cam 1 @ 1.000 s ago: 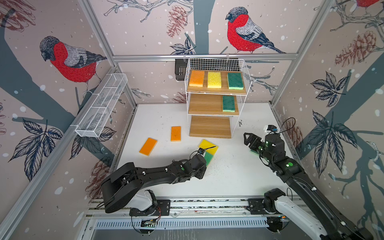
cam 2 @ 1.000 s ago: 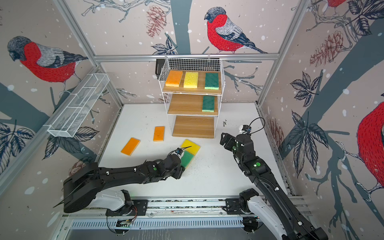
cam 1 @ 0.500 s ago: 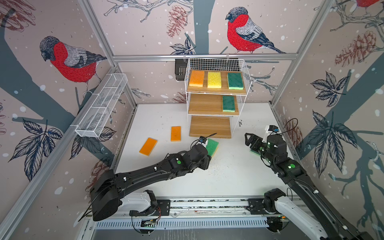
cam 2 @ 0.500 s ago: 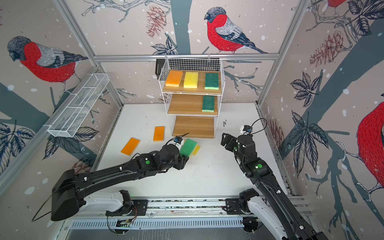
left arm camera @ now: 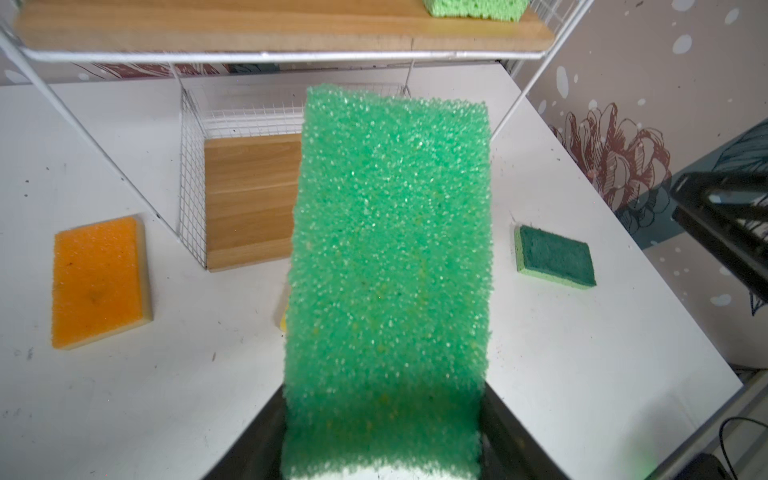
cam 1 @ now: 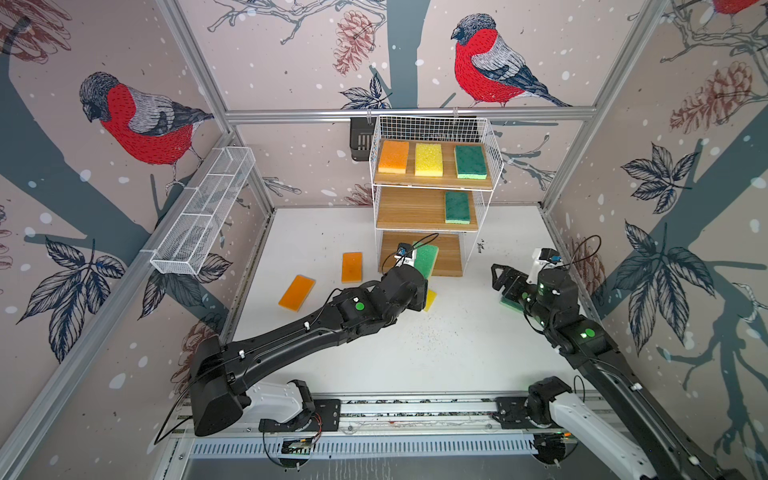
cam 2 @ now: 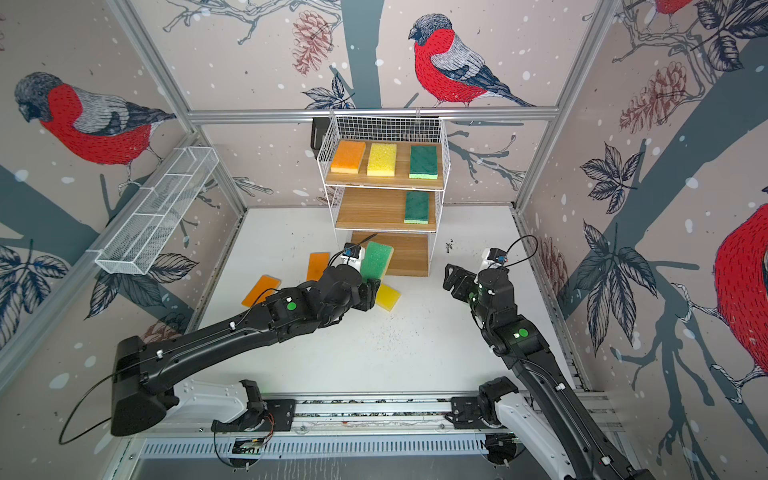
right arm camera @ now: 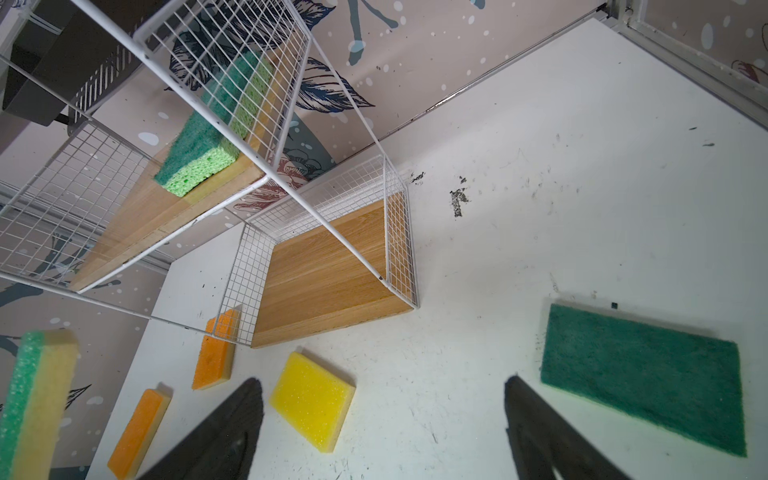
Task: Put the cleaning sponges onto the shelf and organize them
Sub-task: 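Lift the bright green sponge with the left gripper toward the middle shelf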
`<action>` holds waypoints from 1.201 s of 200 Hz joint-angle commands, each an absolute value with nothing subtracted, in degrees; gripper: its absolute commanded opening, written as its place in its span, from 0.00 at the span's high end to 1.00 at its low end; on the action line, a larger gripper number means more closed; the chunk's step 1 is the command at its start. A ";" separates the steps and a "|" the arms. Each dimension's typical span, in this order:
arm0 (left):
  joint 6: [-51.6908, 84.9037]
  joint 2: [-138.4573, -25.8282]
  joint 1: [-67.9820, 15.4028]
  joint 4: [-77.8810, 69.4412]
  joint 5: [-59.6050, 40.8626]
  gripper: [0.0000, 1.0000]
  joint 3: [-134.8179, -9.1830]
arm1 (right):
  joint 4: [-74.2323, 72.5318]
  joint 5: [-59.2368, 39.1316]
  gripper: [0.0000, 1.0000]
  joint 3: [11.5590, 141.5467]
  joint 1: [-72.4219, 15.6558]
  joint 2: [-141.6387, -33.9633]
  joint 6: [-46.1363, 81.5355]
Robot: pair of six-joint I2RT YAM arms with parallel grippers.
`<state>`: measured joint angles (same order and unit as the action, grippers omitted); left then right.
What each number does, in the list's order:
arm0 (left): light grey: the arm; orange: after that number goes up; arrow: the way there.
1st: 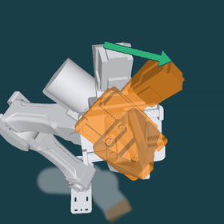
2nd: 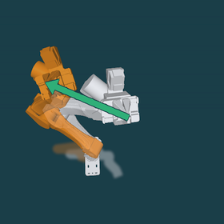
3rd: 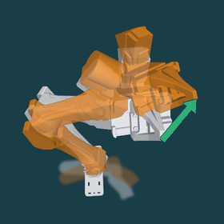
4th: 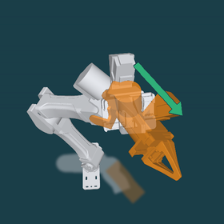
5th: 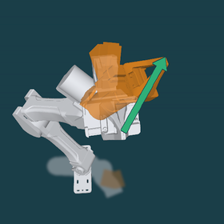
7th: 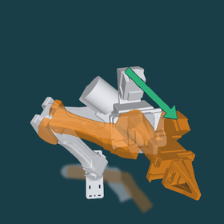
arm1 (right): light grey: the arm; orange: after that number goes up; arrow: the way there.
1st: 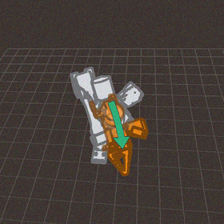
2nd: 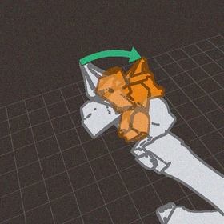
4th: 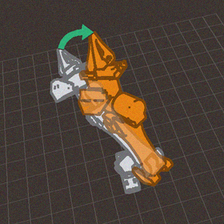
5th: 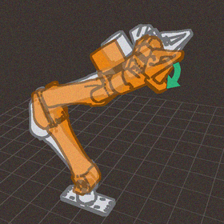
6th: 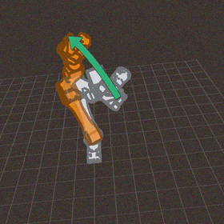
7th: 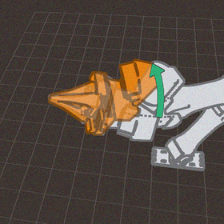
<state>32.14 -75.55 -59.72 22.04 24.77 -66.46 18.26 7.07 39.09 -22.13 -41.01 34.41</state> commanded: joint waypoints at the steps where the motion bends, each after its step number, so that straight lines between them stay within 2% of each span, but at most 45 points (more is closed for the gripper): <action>1: 32.52 -76.74 -59.46 20.93 30.91 0.37 -68.92 | 18.18 6.48 0.10 39.51 -22.05 -40.66 33.57; 147: 23.46 -92.64 -53.30 16.57 30.50 0.36 -86.54 | 20.25 8.70 0.08 41.08 -21.71 -40.06 32.72; 240: 22.99 -101.19 -50.70 16.49 31.08 0.35 -94.82 | 20.04 9.25 0.08 42.45 -20.83 -41.85 30.71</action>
